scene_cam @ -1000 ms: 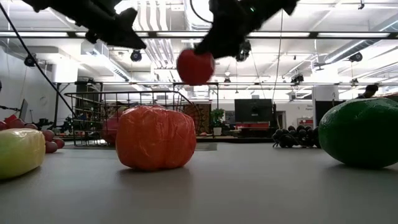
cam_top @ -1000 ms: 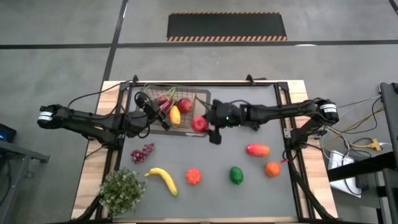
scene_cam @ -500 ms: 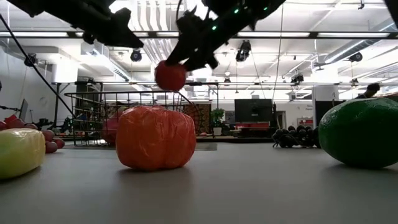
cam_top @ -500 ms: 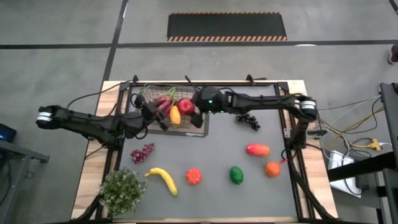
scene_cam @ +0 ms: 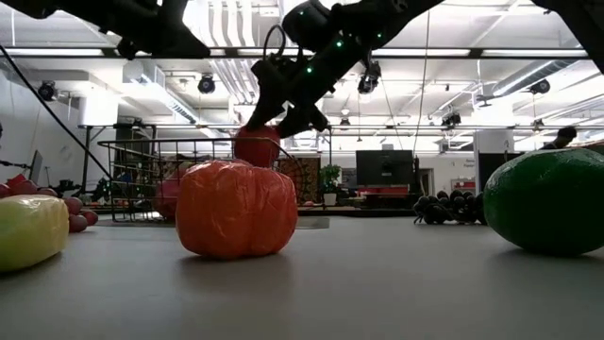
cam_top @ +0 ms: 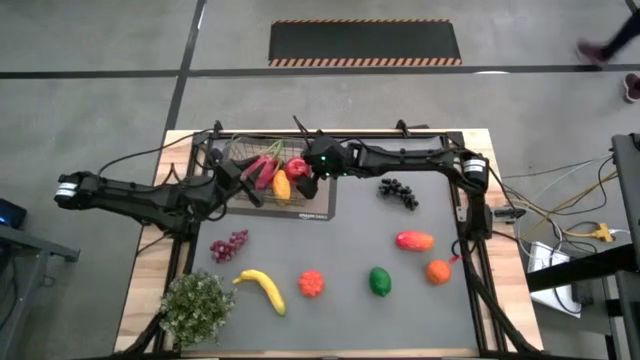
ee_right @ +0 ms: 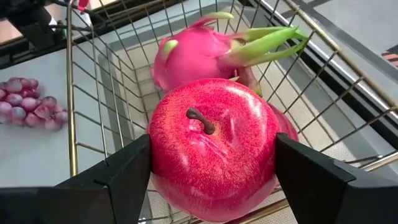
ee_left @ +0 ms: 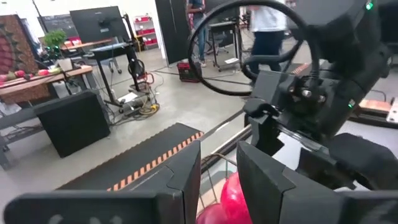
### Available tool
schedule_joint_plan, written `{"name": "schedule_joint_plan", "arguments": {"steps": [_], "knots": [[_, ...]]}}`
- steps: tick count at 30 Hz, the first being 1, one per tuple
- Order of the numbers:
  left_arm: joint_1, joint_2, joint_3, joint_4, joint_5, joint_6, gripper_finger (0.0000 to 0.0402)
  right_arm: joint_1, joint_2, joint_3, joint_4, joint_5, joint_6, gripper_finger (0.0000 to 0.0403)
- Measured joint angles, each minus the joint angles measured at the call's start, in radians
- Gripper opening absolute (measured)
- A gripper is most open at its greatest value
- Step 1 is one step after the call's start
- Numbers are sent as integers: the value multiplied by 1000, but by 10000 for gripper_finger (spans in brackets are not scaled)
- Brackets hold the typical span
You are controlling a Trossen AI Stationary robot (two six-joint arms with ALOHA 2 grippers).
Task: Build produce basket
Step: Put the red apple into the wire basket
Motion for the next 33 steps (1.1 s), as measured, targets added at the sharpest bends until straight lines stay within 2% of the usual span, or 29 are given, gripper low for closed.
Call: {"name": "schedule_joint_plan", "arguments": {"steps": [11, 24, 33], "knots": [[-10, 60, 0, 43, 18, -22, 86, 8, 40, -1, 25, -1, 3, 290], [-28, 41, 1, 45, 17, 5, 86, 12, 76, 1, 38, 0, 0, 300], [-28, 39, 5, 45, 18, 28, 86, 12, 77, 4, 27, 0, -1, 349]]}}
